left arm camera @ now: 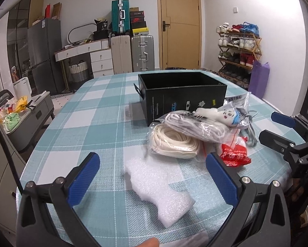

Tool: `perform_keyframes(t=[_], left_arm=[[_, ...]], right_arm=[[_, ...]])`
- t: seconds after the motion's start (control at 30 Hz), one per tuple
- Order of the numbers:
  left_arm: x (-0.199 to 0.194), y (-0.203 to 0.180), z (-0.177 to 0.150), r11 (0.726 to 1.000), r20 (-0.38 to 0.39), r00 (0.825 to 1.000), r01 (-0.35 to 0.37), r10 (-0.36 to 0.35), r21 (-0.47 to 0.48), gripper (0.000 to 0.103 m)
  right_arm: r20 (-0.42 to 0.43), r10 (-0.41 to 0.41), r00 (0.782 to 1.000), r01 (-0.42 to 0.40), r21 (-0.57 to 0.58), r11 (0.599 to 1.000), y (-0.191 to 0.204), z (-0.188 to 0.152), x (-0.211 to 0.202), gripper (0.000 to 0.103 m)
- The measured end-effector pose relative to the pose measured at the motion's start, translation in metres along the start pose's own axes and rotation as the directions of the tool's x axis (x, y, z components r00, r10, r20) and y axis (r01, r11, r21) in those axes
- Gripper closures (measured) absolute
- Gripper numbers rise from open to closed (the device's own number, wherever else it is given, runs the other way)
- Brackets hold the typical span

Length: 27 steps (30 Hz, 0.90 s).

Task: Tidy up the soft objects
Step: 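Move both tools toward the white foam and the coiled white cable, then close the left tool on the white foam piece while the right tool grasps the coiled white cable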

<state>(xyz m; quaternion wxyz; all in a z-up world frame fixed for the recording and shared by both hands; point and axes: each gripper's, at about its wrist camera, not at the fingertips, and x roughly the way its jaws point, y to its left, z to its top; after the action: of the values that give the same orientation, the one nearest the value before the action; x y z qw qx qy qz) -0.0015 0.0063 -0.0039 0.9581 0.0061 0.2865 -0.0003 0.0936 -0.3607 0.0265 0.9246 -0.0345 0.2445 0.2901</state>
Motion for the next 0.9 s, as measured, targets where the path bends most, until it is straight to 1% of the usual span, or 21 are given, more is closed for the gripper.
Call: perform_keyframes(t=[0.1,0.17,0.37,0.5,0.6,0.7,0.77,0.9], left_arm=[[0.002,0.002,-0.001,1.000,-0.013,1.000,0.002,-0.002,-0.009,0.000],[0.004,0.004,-0.002,1.000,-0.026,1.000,0.000,0.000,-0.016,0.000],[0.010,0.012,-0.003,0.999,-0.057,0.998,0.019,-0.022,-0.047,0.001],[0.012,0.015,-0.005,0.998,-0.065,0.997,0.029,-0.032,-0.050,0.001],[0.013,0.017,-0.005,0.998,-0.074,0.996,0.036,-0.040,-0.058,0.002],[0.013,0.015,-0.005,0.998,-0.076,0.996,0.043,-0.047,-0.051,0.007],[0.014,0.013,-0.006,0.998,-0.085,0.995,0.057,-0.060,-0.042,0.015],[0.015,0.010,-0.007,0.997,-0.090,0.993,0.070,-0.072,-0.027,0.023]], right_arm=[[-0.030,0.018,0.999,-0.017,0.017,1.000,-0.002,0.001,0.006,0.001],[-0.042,0.014,0.999,-0.013,0.029,0.999,-0.006,0.003,0.008,0.001],[-0.069,-0.020,0.997,0.026,0.084,0.996,-0.019,0.008,0.011,0.000],[-0.093,-0.064,0.994,0.071,0.069,0.995,-0.023,0.012,0.013,0.000],[-0.123,-0.062,0.991,0.073,0.086,0.994,-0.027,0.014,0.016,0.000],[-0.157,-0.053,0.986,0.070,0.102,0.992,-0.030,0.015,0.021,0.000],[-0.176,-0.050,0.983,0.070,0.109,0.992,-0.032,0.016,0.025,0.000],[-0.206,-0.050,0.977,0.075,0.116,0.990,-0.034,0.019,0.033,0.001]])
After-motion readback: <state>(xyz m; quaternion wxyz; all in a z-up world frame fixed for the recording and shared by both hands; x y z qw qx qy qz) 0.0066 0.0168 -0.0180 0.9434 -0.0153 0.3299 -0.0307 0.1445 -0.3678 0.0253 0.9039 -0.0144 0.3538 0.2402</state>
